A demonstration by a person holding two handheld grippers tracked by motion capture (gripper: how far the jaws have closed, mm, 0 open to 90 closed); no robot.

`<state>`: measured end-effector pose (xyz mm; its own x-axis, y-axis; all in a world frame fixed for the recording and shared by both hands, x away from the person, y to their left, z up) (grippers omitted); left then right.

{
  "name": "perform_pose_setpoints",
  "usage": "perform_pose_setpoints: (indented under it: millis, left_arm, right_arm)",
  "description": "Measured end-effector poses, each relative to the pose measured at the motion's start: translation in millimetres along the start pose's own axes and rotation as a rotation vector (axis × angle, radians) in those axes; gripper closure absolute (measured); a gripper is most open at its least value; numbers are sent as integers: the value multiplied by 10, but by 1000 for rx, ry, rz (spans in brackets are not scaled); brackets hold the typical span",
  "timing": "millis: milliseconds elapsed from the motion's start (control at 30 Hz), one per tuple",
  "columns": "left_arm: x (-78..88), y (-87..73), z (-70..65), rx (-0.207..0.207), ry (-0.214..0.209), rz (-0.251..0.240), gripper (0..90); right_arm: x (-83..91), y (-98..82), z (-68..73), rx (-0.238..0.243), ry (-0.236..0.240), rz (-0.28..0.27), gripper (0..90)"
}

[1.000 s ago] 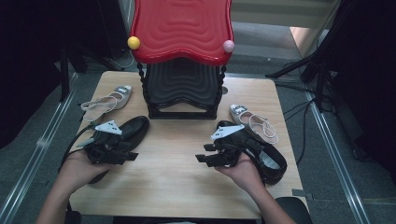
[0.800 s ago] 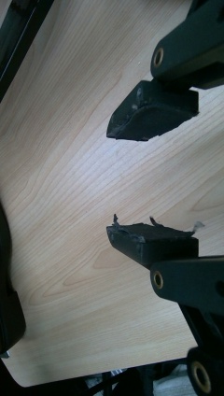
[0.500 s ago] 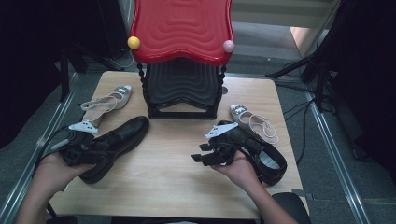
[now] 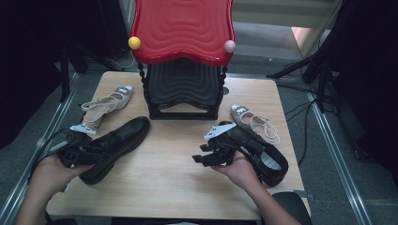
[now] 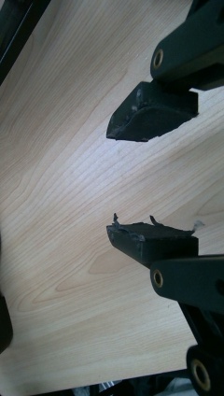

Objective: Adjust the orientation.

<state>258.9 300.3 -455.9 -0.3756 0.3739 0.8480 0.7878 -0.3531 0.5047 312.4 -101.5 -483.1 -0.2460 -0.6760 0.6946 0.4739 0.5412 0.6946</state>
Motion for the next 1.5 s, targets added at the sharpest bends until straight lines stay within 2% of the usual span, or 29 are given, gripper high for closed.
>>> perform_pose_setpoints:
  millis: [167,267,333,367,533,700,833,1033,1200,1367,1500]
  left_arm:
    - [-151,36,2,11,5,4,598]
    - [-209,67,12,21,12,7,655]
    - [-230,89,23,28,9,-1,681]
    - [-241,100,34,34,-5,4,694]
    - [-288,135,32,26,-15,12,725]
    - [-281,143,47,35,-33,11,801]
    - [-272,158,22,38,-19,10,824]
    - [-156,168,-11,56,-45,-33,829]
    - [-63,186,-147,14,-35,-37,829]
    - [-58,253,-310,-29,-79,-44,826]
    - [-134,329,-470,-75,-92,-28,825]
  right_arm:
    - [-10,-3,1,3,-2,5,485]
    - [-22,-7,6,6,-7,16,487]
    - [-27,-10,11,10,-8,20,489]
    - [-32,-10,12,10,-9,21,490]
    - [-58,-16,20,16,-11,36,490]
    - [-69,-17,27,19,-13,41,492]
    - [-61,-16,12,14,-12,38,495]
    - [-61,-19,4,5,-12,41,496]
    - [-55,-23,-2,7,-14,39,496]
    - [-44,-23,-15,0,-16,30,494]
    - [-28,-34,-17,-6,-18,26,494]
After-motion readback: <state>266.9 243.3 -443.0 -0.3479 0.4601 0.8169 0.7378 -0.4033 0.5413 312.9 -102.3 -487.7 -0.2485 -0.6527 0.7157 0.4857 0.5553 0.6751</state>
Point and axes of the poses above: each handheld gripper's, and its own axes: x roughly backward along the jaws, y roughly out of its top, z roughly to its left, the point moved 1 cm from there along -x, roughly forward along the jaws, and after that the axes turned 3 degrees about -z, right-handed, at the moved point
